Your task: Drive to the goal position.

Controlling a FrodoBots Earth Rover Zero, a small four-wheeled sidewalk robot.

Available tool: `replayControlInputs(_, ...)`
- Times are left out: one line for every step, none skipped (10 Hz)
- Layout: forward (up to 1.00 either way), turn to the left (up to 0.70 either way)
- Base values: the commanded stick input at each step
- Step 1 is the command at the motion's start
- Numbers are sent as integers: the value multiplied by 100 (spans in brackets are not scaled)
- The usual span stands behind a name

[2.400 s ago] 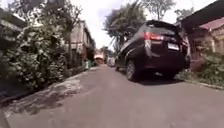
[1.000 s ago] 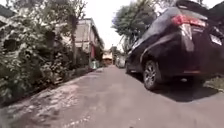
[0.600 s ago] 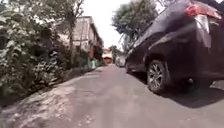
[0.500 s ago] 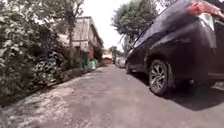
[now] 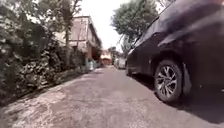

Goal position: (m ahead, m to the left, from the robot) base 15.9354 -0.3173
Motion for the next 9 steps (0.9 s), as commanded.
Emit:
replayControlInputs(70,4)
replayControlInputs(70,4)
replayControlInputs(70,4)
replayControlInputs(70,3)
replayControlInputs(70,2)
replayControlInputs(70,2)
replayControlInputs(70,2)
replayControlInputs(70,2)
replayControlInputs(70,3)
